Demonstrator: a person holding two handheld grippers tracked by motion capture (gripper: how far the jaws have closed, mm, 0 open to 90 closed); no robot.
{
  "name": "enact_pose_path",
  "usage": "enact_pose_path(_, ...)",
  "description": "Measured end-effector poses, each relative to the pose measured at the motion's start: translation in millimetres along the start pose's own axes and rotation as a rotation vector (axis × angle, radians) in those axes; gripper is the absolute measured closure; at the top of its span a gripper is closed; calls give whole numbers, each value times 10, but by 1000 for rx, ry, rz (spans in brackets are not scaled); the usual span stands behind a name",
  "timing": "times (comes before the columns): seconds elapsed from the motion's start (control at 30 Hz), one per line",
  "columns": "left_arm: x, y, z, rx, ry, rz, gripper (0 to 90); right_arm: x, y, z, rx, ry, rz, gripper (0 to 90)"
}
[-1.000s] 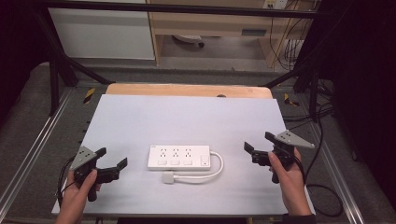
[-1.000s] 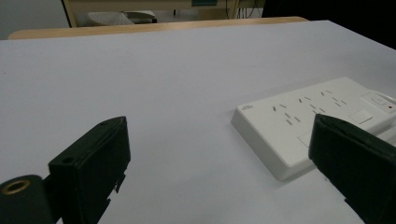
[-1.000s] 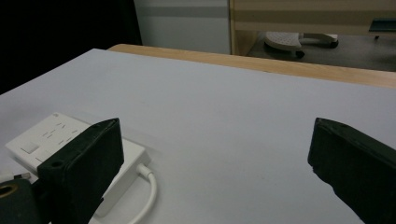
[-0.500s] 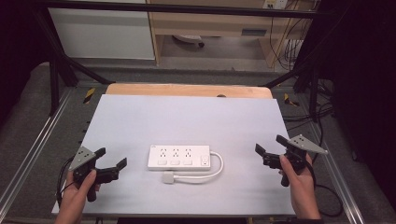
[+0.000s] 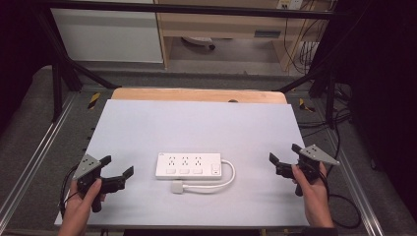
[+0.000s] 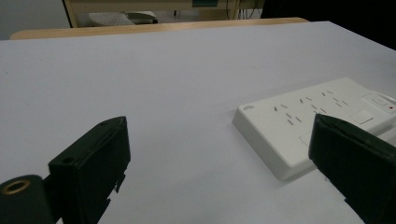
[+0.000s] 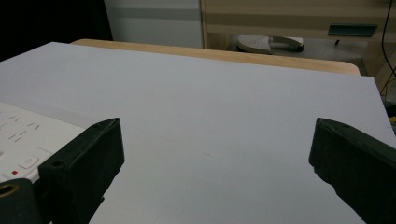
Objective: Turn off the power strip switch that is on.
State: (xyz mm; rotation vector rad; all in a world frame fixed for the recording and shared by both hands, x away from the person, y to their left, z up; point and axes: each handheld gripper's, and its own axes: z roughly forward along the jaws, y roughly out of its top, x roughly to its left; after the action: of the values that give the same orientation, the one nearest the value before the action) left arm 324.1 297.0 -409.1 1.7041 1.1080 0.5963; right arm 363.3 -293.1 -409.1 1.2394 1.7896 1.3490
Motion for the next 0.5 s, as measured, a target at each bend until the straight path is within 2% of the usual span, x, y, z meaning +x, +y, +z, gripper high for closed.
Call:
enact_pose_path(0.27, -5, 1, 6, 1, -2, 1, 54, 20, -109, 124, 34, 1, -23, 31)
enact_pose_path(0.5, -8, 3, 14, 1, -1, 1, 54, 102, -187, 263, 81, 30, -39, 32)
